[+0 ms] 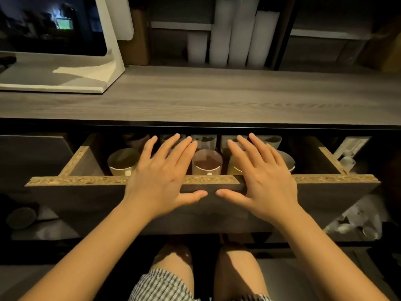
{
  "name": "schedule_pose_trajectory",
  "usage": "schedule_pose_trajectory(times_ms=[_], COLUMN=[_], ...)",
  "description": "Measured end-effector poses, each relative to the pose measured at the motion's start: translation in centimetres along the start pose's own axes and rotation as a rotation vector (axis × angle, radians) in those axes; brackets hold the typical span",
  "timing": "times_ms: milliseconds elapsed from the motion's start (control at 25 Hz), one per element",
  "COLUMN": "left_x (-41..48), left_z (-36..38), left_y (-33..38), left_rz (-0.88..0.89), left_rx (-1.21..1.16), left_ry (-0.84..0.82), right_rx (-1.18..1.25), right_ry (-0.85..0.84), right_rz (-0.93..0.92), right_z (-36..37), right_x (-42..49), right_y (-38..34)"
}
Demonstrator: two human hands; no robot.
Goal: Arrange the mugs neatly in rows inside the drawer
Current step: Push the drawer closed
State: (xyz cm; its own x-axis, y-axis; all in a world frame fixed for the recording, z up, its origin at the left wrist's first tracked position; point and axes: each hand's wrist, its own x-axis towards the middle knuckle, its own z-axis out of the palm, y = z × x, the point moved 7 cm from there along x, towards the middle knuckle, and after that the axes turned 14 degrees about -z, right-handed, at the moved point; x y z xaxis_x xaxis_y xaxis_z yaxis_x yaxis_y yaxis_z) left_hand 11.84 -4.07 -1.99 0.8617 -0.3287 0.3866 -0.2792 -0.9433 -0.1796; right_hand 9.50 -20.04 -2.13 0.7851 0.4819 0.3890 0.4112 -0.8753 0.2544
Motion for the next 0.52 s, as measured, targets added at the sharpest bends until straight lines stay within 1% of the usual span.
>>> schedule_pose_trajectory(times_ms=[280,400,520], left_x=[5.2,6.3,6.6], left_z=[2.5,2.6,2.5], left_y=[-1.3,-1.4,-0.9], left_rz=[-0.058,-0.093,-0.135], left_rx=[0.080,0.075,0.077], left_ry=[-0.049,-0.019,-0.006], right_rx=[-0.019,-0.027,-0.007], right_ry=[0.011,0.015,0.054], right_rz=[0.018,0.015,0.019], right_z=[2.6,3.3,3.6], right_x=[4.2,5.3,6.0], right_y=[2.9,3.7,4.2])
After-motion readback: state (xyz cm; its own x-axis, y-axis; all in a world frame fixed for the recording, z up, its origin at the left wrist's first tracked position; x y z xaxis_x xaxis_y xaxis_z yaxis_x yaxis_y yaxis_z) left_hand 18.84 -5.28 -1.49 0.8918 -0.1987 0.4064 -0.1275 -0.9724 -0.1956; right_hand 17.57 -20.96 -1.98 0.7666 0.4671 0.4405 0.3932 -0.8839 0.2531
